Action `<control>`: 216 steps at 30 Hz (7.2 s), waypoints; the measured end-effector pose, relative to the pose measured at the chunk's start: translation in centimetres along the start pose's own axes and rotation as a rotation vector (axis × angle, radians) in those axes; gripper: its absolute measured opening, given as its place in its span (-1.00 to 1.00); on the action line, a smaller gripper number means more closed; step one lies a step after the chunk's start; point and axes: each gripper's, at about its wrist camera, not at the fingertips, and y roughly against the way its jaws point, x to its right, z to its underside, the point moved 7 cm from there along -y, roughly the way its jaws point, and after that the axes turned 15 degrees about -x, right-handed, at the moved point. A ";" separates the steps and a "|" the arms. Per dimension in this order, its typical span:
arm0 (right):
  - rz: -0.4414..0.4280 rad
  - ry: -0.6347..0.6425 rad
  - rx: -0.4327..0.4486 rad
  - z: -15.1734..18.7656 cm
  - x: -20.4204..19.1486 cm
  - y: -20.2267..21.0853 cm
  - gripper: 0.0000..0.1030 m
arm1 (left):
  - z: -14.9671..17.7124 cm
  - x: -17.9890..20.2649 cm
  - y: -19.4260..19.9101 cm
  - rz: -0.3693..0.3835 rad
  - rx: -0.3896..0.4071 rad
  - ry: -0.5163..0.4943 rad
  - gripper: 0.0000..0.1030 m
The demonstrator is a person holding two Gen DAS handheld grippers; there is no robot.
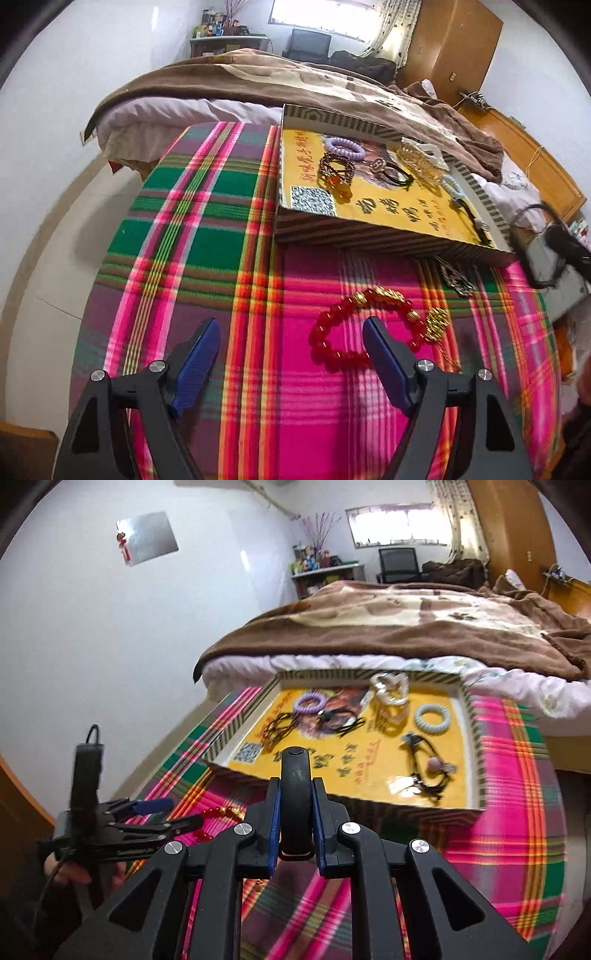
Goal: Organize jewelry
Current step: 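Grasp the red bead bracelet with the left tool while the right tool holds the black band, then carry the red bracelet and black band into the yellow box, then open the left tool then the right tool to release both pieces, then withdraw both open tools from the box, then grasp the gold chain on the cloth with the left tool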
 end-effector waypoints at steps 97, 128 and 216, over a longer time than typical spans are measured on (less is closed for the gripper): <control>0.152 -0.207 0.067 -6.7 11.8 -0.3 -0.70 | -11.8 11.7 2.8 0.148 0.144 -0.253 -0.81; 0.228 -0.193 -0.054 -10.0 15.4 -9.0 -0.70 | -14.3 7.4 -4.3 0.022 0.052 -0.169 -0.71; 0.131 -0.081 -0.063 5.4 5.5 -0.9 0.00 | -0.2 10.1 -2.0 -0.059 0.040 -0.265 -0.73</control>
